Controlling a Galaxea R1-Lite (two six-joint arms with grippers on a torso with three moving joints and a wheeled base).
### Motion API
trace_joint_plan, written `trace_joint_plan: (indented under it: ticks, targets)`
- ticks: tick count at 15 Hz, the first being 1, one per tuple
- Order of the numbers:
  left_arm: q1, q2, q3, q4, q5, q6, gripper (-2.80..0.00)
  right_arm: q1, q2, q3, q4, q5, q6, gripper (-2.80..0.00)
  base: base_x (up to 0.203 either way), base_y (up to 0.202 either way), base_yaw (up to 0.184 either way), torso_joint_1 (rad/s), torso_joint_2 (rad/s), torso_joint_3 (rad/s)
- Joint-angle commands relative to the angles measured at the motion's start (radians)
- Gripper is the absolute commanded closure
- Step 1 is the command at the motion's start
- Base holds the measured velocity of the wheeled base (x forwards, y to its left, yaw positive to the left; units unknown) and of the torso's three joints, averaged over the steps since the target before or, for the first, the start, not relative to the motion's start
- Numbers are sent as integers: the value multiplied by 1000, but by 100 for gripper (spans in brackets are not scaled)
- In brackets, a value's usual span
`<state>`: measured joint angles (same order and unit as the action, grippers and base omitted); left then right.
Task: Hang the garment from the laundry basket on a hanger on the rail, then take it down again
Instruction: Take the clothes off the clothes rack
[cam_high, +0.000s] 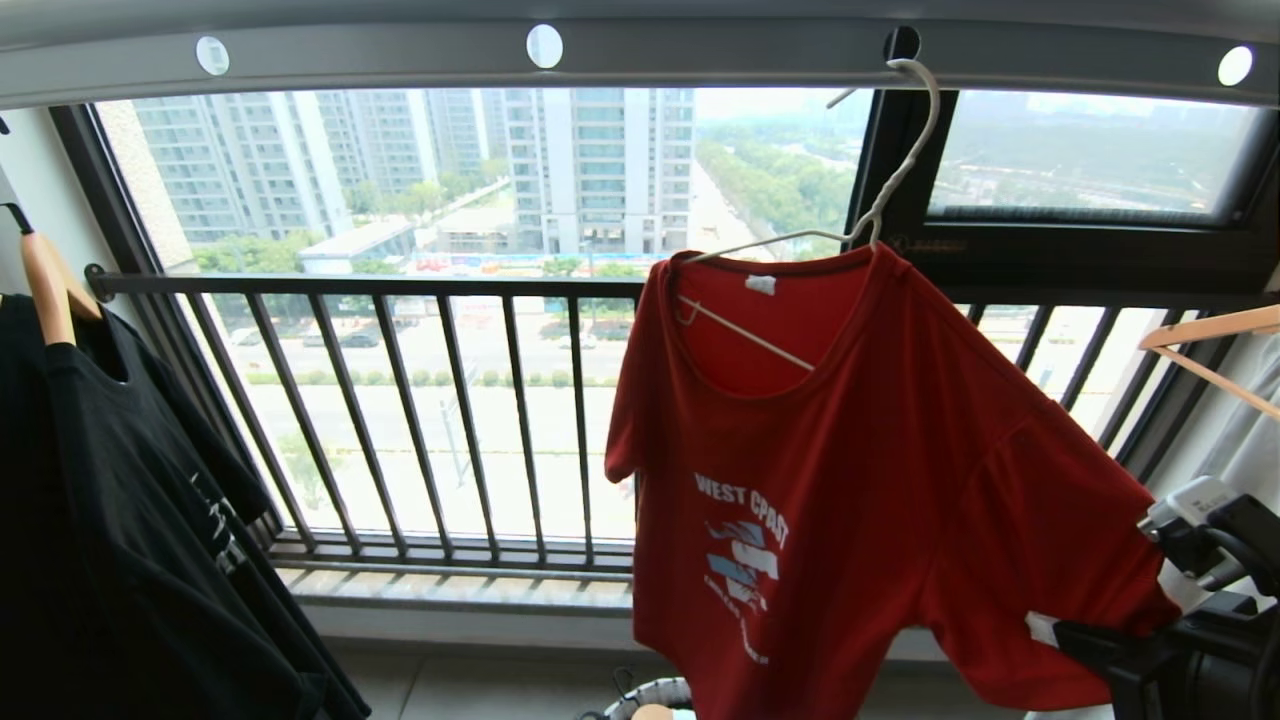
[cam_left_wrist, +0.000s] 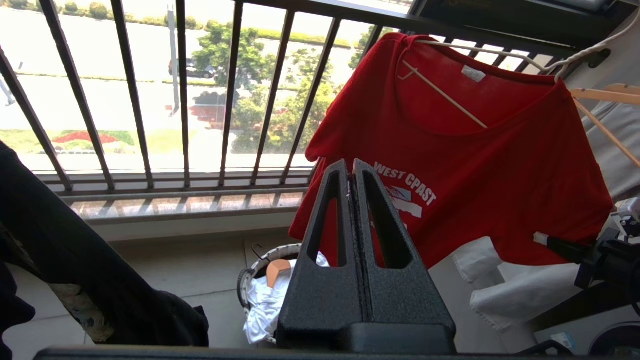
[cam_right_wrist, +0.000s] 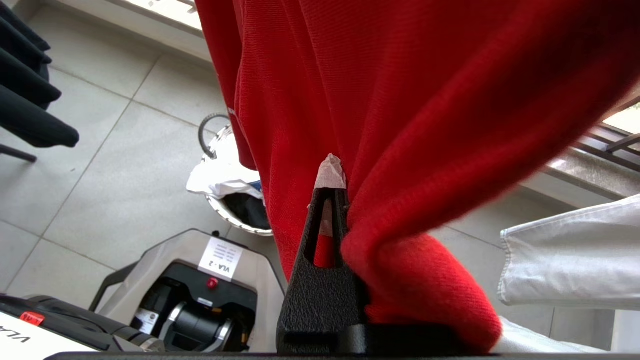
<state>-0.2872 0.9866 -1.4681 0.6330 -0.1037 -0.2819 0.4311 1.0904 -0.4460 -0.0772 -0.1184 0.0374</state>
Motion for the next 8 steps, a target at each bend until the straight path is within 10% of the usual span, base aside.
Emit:
trace_joint_plan:
  ticks: [1,8]
  targets:
    - [0,0,0,4,-1,-2,0,1,-6,-5,-1,-1,-2,-280,0,0,0,0,0,0]
    - [-1,1,0,4,-2,-2,0,2,-161,-43,0,20,-9,-280,0,0,0,0,0,0]
